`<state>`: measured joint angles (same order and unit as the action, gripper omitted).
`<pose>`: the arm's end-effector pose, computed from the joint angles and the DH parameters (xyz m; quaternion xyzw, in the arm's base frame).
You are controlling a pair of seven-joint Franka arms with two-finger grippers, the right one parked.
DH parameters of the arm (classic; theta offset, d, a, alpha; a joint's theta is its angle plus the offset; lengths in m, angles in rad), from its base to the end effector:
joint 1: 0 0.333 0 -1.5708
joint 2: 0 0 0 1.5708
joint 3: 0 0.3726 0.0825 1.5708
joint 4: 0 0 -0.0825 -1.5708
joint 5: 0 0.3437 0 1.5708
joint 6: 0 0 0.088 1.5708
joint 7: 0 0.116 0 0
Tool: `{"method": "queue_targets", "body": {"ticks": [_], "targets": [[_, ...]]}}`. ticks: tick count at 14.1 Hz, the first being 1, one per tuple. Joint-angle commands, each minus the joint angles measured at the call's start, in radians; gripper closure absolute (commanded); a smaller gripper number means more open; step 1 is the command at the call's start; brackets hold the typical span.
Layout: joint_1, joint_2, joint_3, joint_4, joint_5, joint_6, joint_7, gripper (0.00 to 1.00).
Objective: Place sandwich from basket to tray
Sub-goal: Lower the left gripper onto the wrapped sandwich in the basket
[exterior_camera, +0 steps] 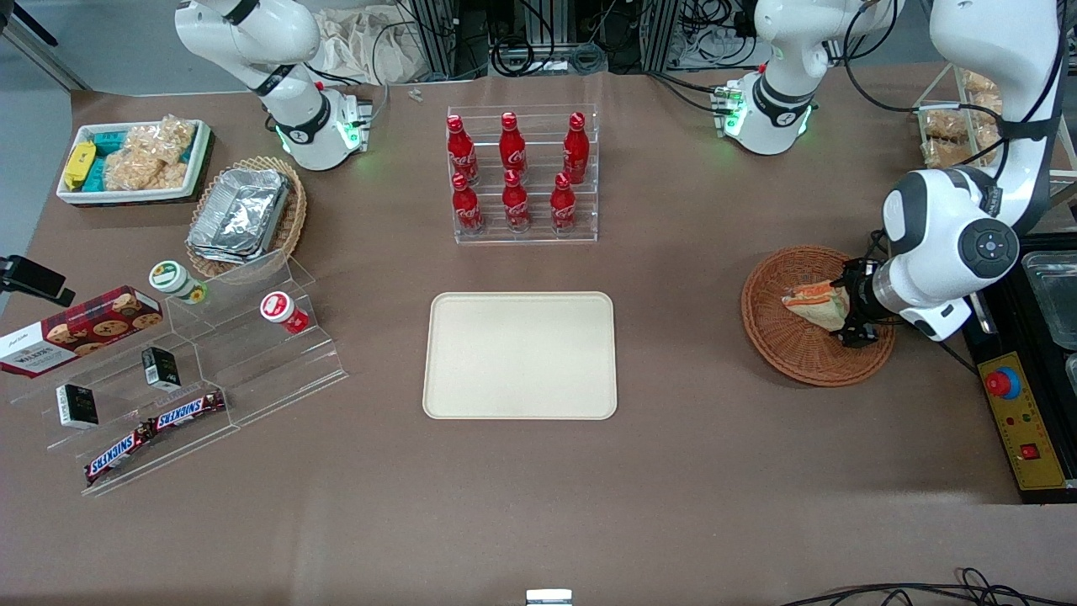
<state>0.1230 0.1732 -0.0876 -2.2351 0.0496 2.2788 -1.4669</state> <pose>0.5087 0.0206 0.3596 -0.7409 -0.6684 0.0418 0.0498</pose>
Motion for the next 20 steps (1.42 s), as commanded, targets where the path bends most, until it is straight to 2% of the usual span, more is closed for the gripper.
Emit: {"method": "queue_targets", "body": {"ticks": [1, 6, 16, 20], "targets": [[0.007, -0.055, -0.004, -0.058, 0.012, 0.011, -0.026, 0.00], [0.006, -0.057, 0.009, -0.083, 0.012, 0.047, -0.027, 0.00], [-0.003, -0.093, 0.008, -0.081, 0.012, -0.009, -0.052, 0.00], [-0.003, -0.072, 0.008, -0.150, 0.013, 0.124, -0.052, 0.00]]}}
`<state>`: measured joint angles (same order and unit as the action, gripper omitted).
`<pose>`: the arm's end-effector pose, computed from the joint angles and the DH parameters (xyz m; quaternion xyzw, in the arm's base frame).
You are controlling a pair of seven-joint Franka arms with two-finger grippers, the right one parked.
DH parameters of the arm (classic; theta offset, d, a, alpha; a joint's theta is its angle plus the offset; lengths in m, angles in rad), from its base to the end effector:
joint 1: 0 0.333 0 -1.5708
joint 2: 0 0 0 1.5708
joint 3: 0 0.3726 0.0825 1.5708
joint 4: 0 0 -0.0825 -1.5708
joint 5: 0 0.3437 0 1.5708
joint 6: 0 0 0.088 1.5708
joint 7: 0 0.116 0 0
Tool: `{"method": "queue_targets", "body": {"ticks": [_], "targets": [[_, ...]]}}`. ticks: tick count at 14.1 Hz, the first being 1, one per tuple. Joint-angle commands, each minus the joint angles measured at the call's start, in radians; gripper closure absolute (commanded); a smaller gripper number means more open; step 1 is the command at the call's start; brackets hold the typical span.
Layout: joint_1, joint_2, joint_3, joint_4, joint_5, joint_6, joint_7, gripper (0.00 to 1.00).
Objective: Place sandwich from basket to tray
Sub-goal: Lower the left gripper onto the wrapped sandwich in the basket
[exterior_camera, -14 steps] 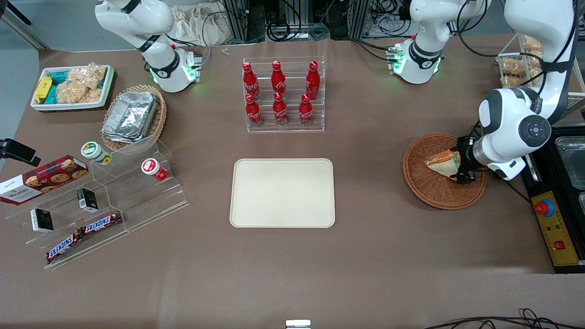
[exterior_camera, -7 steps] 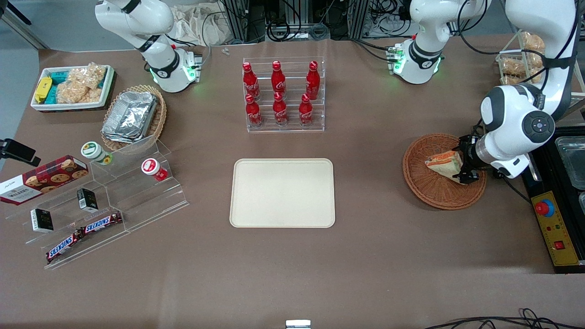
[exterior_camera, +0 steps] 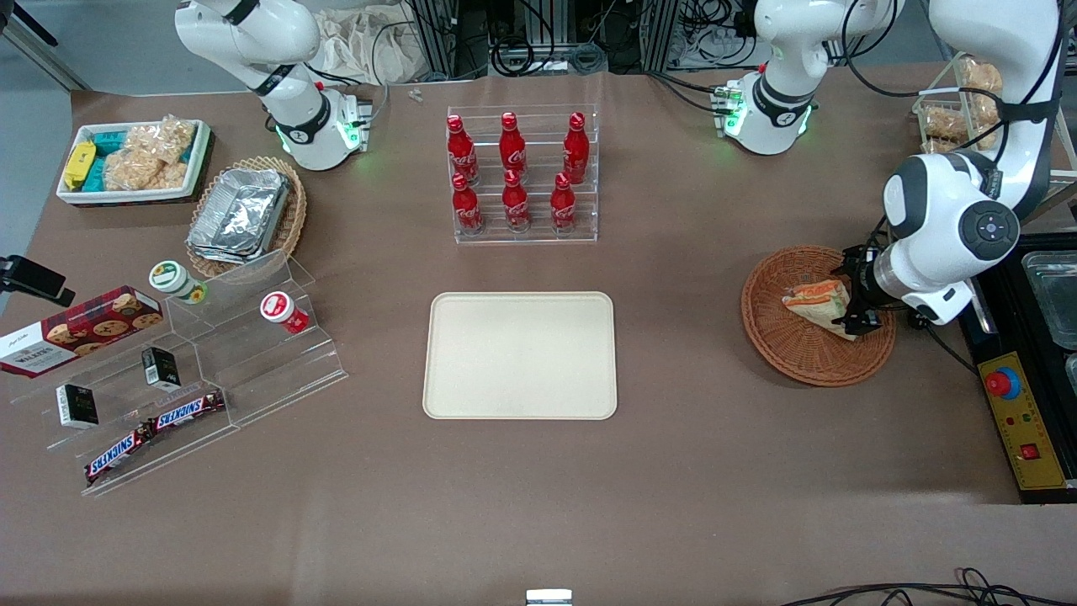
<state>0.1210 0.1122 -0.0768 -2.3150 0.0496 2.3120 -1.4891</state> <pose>0.4847 0.0232 0.3632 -0.7312 -0.6796 0.0344 0.0477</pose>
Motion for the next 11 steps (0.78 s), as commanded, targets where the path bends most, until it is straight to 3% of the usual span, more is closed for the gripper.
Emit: {"method": "queue_targets", "body": {"ticks": [1, 6, 7, 8, 9, 11], "targets": [[-0.001, 0.000, -0.003, -0.095, 0.013, 0.143, -0.030, 0.00], [0.000, 0.089, -0.001, -0.089, 0.012, 0.250, -0.030, 0.01], [0.000, 0.092, -0.003, -0.087, 0.012, 0.254, -0.028, 0.20], [0.000, 0.087, -0.003, -0.086, 0.012, 0.254, -0.027, 0.62], [0.000, 0.080, -0.001, -0.084, 0.012, 0.254, -0.023, 0.95], [-0.003, 0.080, -0.003, -0.075, 0.042, 0.254, -0.022, 1.00]]}}
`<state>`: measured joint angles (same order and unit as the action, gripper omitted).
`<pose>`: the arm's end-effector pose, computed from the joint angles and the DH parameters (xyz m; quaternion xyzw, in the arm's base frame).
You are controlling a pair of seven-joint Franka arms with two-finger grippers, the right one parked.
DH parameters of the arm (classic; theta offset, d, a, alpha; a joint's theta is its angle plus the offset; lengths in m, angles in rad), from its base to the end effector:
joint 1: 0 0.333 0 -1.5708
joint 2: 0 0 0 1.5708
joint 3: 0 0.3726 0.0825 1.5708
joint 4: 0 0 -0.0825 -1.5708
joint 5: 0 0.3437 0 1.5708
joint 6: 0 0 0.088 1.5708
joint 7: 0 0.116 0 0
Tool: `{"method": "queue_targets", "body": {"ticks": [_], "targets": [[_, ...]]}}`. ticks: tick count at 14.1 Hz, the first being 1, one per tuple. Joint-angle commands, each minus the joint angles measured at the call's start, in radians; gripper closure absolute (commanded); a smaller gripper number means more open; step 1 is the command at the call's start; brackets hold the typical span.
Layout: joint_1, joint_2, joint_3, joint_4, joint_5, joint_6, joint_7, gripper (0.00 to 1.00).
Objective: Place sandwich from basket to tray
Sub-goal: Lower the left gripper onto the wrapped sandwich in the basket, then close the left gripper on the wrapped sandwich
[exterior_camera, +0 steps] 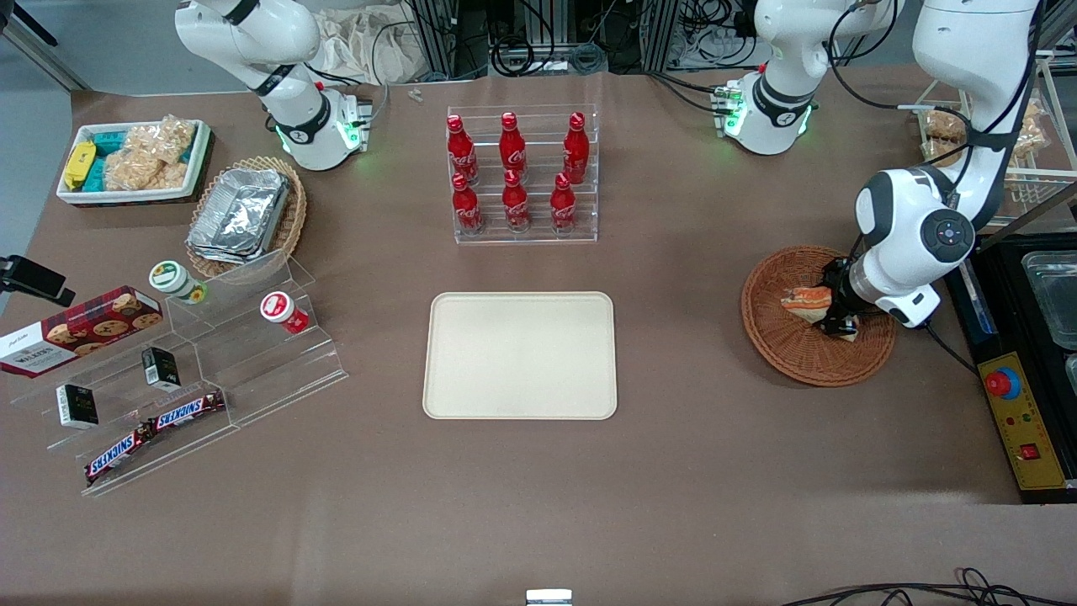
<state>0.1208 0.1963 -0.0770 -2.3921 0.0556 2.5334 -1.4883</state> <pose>0.4854 0.0214 0.3129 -0.7359 -0.6765 0.0152 0.0237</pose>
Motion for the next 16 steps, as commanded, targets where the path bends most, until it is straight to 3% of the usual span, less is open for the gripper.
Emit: {"method": "queue_targets", "body": {"ticks": [1, 5, 9, 13, 16], "targets": [[-0.001, -0.011, -0.003, 0.005, 0.074, 0.031, -0.024, 1.00], [-0.003, -0.086, -0.009, 0.045, 0.090, -0.058, -0.010, 1.00], [-0.007, -0.072, -0.058, 0.371, 0.070, -0.498, 0.037, 1.00], [-0.007, -0.046, -0.171, 0.676, 0.010, -0.767, 0.150, 1.00], [-0.009, -0.046, -0.329, 0.773, 0.009, -0.789, 0.314, 1.00]]}}
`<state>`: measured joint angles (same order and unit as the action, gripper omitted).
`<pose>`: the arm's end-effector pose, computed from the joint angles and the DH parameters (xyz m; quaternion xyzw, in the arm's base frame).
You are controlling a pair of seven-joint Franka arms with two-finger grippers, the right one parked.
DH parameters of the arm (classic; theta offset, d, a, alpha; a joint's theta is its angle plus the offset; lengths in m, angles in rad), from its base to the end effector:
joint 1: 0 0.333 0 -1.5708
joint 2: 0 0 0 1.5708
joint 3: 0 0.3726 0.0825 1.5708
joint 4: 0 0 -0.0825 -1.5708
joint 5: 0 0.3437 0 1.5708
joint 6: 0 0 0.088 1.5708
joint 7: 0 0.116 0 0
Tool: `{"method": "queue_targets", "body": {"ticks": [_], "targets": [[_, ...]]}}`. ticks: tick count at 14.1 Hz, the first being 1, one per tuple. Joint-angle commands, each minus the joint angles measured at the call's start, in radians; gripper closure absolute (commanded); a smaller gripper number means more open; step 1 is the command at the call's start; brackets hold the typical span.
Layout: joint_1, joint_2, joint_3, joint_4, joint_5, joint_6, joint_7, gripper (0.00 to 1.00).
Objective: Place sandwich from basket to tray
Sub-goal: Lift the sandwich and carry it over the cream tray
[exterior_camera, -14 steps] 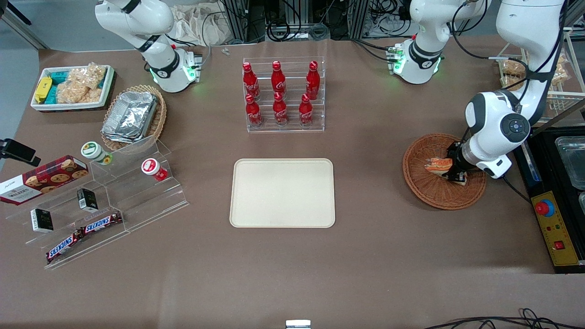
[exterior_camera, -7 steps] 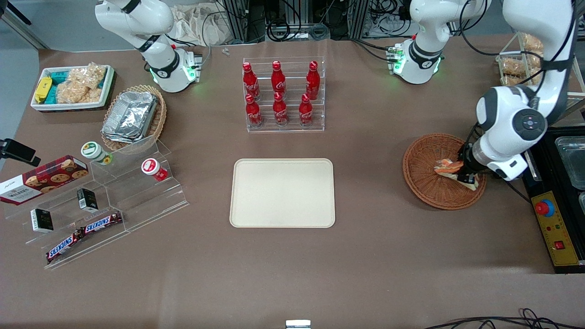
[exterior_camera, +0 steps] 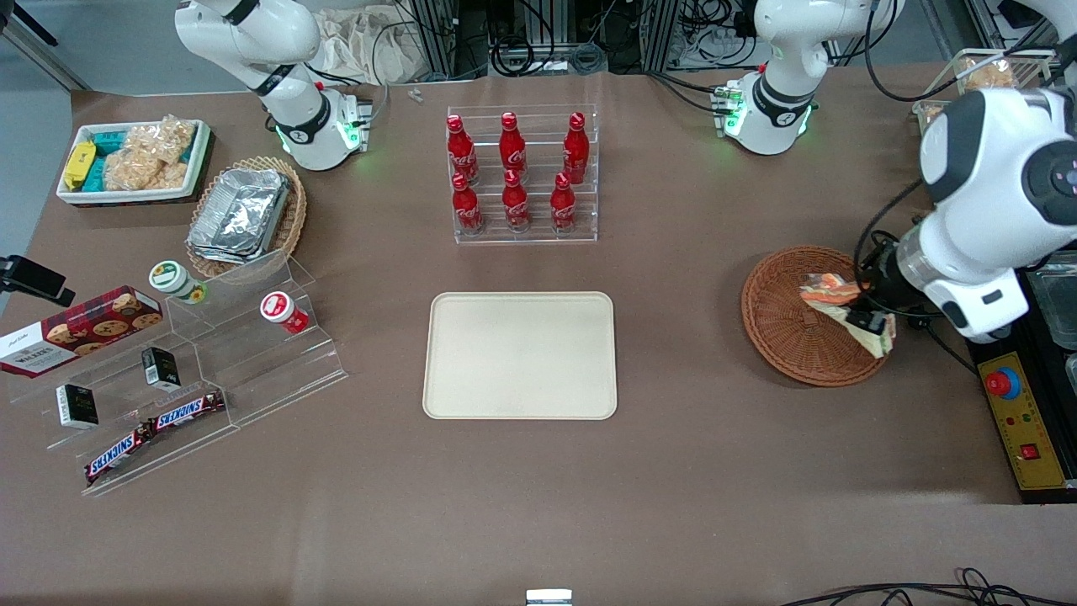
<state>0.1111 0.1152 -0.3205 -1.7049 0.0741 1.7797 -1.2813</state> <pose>0.5514 -0.1000 0.5724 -0.8634 -0.5039 0.0004 0.0248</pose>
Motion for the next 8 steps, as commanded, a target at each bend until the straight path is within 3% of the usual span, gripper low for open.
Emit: {"method": "queue_targets", "body": {"ticks": [1, 5, 8], "targets": [[0.001, 0.043, -0.144, 0.105, -0.010, -0.036, 0.193, 1.00], [-0.037, 0.142, -0.337, 0.097, 0.010, 0.036, 0.252, 1.00], [-0.163, 0.280, -0.338, 0.096, 0.100, 0.167, 0.246, 1.00]]}}
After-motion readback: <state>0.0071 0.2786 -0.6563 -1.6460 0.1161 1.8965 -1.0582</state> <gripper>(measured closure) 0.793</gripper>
